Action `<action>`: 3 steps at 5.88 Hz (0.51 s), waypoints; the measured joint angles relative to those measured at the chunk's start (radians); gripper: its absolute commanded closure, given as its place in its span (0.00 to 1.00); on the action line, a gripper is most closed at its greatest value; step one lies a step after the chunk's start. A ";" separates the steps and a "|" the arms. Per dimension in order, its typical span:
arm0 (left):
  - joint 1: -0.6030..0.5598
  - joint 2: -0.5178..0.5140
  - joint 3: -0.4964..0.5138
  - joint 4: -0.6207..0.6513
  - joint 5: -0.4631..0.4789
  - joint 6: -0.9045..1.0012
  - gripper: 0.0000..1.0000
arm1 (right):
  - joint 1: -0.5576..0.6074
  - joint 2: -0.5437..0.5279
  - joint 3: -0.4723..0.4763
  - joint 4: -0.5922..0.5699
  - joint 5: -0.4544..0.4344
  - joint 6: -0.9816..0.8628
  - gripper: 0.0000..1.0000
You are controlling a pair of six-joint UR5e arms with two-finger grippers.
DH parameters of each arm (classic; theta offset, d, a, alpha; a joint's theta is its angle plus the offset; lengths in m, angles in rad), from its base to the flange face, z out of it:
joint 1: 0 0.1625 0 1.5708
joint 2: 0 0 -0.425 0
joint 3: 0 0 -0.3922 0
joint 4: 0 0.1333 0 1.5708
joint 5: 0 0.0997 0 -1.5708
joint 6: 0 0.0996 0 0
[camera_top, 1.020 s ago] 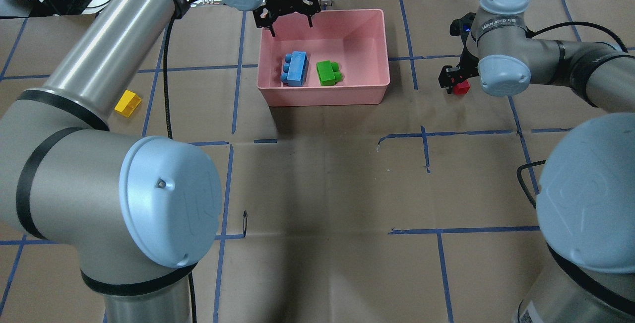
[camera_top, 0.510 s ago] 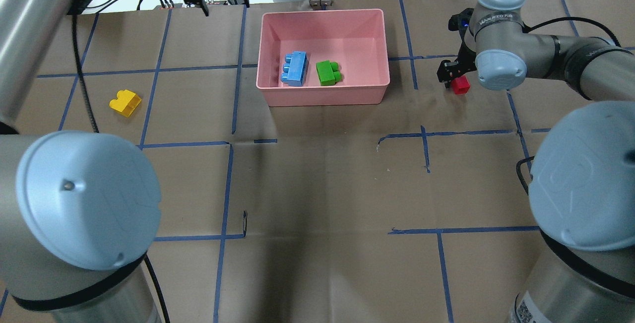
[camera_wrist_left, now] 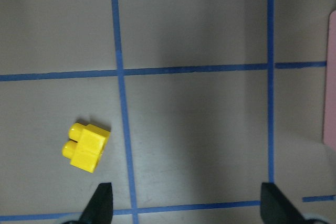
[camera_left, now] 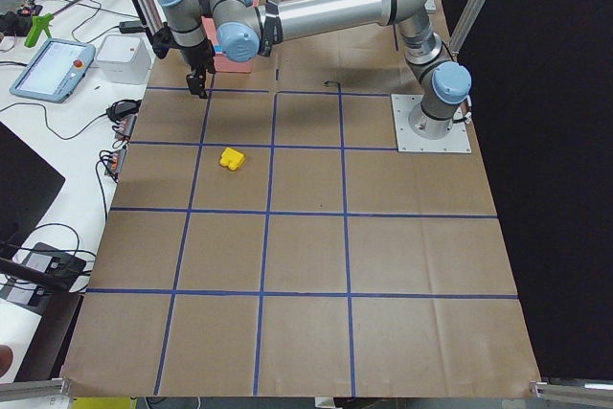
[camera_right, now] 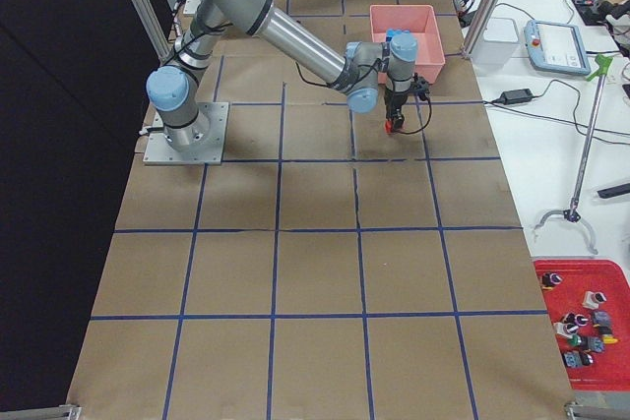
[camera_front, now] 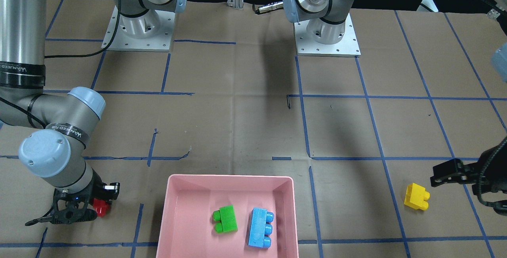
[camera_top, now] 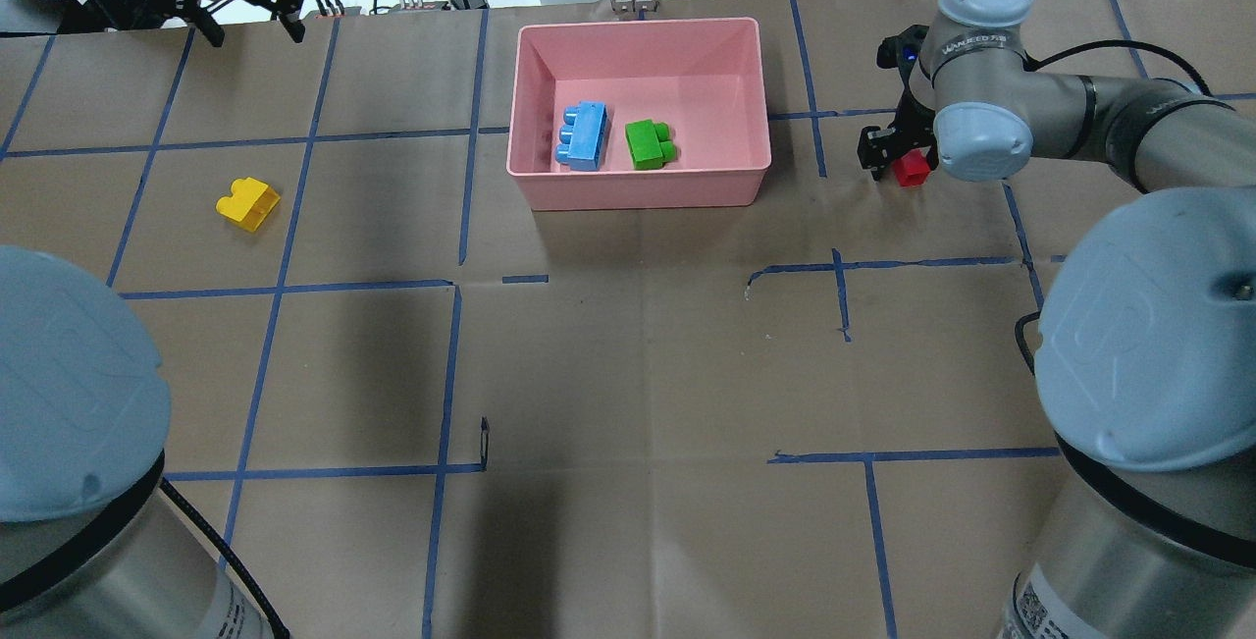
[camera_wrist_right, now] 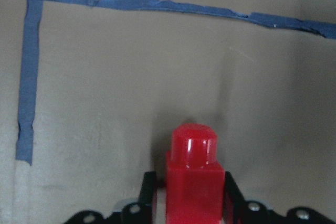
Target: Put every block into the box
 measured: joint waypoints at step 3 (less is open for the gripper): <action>0.063 -0.072 -0.107 0.200 -0.001 0.311 0.02 | 0.006 -0.110 -0.042 0.075 0.002 0.001 0.96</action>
